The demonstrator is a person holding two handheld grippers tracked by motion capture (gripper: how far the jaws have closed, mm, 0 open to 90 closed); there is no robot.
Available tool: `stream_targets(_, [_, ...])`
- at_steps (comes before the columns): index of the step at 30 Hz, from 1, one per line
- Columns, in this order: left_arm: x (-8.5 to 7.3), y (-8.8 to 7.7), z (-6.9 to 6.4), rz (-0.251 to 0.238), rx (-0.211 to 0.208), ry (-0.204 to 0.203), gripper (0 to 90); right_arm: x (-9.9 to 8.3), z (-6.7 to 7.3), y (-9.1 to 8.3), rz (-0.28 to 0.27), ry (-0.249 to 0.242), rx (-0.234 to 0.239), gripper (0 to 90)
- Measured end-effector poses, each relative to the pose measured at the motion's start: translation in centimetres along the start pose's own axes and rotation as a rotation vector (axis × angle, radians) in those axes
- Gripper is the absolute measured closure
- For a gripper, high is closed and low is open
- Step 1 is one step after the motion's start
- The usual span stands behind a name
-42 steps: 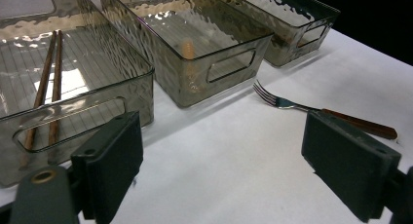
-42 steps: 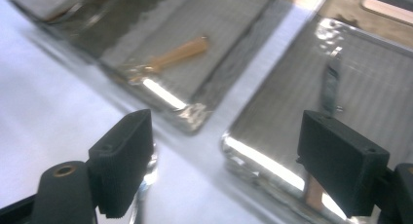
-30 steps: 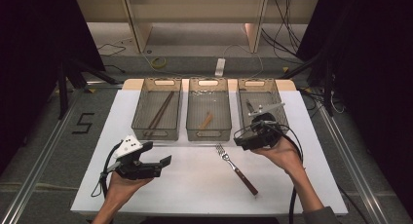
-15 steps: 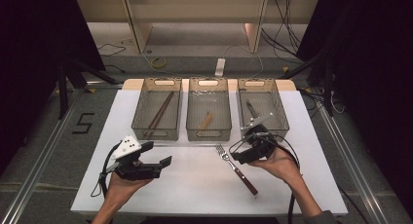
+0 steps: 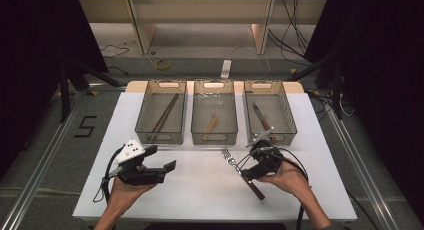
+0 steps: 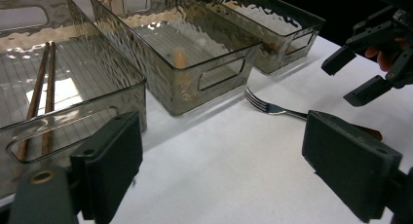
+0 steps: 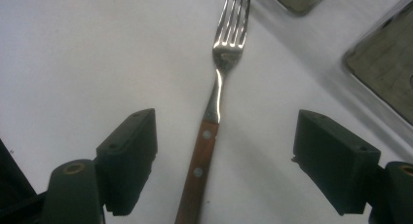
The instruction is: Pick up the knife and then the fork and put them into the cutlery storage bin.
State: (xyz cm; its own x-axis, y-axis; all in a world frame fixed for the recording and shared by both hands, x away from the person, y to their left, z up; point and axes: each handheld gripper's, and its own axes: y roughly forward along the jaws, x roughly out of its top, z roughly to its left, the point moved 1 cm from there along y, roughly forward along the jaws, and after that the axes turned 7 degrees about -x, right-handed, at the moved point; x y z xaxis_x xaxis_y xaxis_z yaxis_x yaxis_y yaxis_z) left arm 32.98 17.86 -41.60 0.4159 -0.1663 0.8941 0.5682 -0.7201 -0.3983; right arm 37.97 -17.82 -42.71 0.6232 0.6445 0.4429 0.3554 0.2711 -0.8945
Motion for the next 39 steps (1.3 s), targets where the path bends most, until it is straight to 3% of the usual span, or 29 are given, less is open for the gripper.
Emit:
stream_targets(21, [0.0, 0.0, -0.1, -0.002, -0.001, 0.005, 14.4, -1.1, 0.5, 1.2, 0.081, -0.039, -0.008, 27.9])
stream_targets(39, [0.0, 0.0, -0.1, -0.001, 0.002, 0.006, 14.4, -1.5, 0.8, 2.3, 0.127, -0.070, -0.003, 41.2])
